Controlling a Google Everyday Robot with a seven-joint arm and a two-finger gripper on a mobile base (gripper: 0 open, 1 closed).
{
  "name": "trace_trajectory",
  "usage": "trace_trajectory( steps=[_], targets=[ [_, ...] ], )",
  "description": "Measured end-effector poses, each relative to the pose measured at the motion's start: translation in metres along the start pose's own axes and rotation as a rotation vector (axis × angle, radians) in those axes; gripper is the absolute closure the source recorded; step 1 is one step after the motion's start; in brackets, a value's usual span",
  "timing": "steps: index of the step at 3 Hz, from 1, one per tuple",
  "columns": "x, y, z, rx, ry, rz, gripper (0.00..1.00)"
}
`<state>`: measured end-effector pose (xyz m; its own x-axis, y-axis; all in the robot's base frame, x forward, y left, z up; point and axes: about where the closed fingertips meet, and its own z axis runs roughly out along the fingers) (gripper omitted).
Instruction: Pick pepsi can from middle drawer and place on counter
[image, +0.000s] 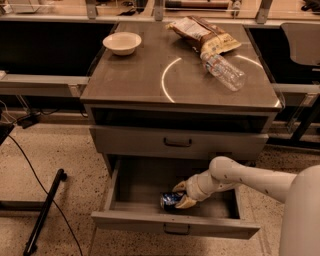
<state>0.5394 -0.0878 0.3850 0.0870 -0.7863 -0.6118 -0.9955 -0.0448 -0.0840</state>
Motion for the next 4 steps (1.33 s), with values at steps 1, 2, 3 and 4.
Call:
trace_trajectory(
  steps=[1, 2, 3, 4],
  targets=[
    [0.000, 0.007, 0.004, -0.038, -0.009, 0.002, 1.00],
    [-0.013, 0.011, -0.017, 0.011, -0.083, -0.002, 1.00],
    [-0.037, 0.023, -0.068, 0.149, -0.158, -0.005, 1.00],
    [-0.065, 0.025, -0.139, 0.243, -0.209, 0.031, 1.00]
  ],
)
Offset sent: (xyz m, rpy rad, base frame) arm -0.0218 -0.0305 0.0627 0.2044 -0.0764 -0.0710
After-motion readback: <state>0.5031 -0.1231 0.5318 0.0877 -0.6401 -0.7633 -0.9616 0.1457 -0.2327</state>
